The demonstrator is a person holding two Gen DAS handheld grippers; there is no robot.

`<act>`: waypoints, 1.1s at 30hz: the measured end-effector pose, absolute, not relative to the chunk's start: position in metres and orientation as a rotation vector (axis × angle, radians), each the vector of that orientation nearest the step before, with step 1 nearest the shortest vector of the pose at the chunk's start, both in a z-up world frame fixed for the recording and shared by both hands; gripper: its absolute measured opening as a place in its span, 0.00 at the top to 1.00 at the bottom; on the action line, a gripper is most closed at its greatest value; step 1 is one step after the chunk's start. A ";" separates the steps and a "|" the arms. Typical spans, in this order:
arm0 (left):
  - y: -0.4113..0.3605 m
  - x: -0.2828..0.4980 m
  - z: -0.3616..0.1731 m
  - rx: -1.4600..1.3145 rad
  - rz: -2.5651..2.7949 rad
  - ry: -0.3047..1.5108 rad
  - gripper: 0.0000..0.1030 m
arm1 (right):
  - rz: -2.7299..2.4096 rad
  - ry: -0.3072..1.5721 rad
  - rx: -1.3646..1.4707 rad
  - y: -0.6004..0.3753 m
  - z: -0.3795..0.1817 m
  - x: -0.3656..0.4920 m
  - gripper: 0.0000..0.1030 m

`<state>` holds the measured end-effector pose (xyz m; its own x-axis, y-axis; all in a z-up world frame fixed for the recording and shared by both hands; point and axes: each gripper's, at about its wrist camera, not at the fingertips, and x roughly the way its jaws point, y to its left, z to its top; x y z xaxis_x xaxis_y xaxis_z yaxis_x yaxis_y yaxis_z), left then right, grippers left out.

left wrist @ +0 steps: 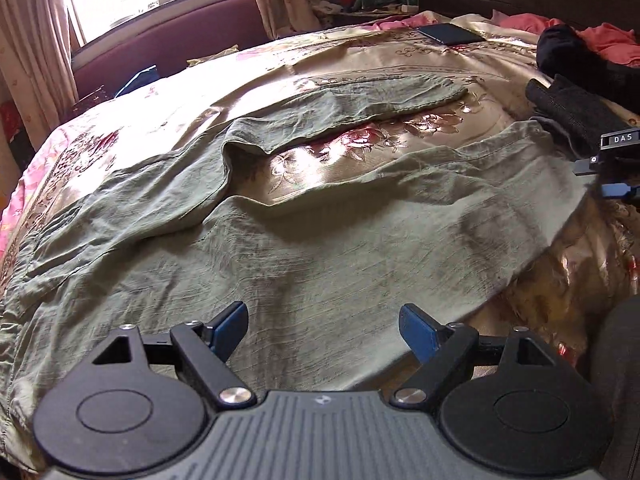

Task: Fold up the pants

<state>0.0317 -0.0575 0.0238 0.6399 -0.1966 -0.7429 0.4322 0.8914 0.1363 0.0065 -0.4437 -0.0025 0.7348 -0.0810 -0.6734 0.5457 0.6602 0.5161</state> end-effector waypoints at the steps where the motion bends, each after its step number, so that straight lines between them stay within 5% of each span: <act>1: -0.059 0.032 0.023 0.320 -0.364 0.803 0.07 | -0.394 0.665 0.785 -0.447 -0.004 0.008 0.83; 2: -0.059 0.031 0.023 0.322 -0.359 0.805 0.07 | -0.395 0.663 0.798 -0.450 -0.004 0.008 0.93; 10: -0.062 0.027 0.021 0.339 -0.328 0.828 0.08 | -0.407 0.608 0.801 -0.473 0.002 -0.013 0.96; 20: -0.052 -0.001 0.071 0.432 -0.255 0.733 0.08 | -0.352 0.624 0.648 -0.456 0.031 -0.057 0.80; 27: 0.019 -0.015 0.139 0.408 -0.273 0.549 0.07 | -0.276 0.607 0.455 -0.389 0.110 -0.086 0.79; 29: 0.038 -0.010 0.151 0.405 -0.295 0.521 0.07 | -0.233 0.596 0.415 -0.369 0.136 -0.075 0.68; 33: 0.075 0.019 0.159 0.417 -0.278 0.491 0.07 | -0.155 0.598 0.262 -0.326 0.168 -0.034 0.65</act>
<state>0.0186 0.0751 0.1590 0.8472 -0.1573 -0.5075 0.3538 0.8796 0.3181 -0.0343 -0.3261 0.1681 0.8161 -0.0676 -0.5740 0.2188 0.9554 0.1985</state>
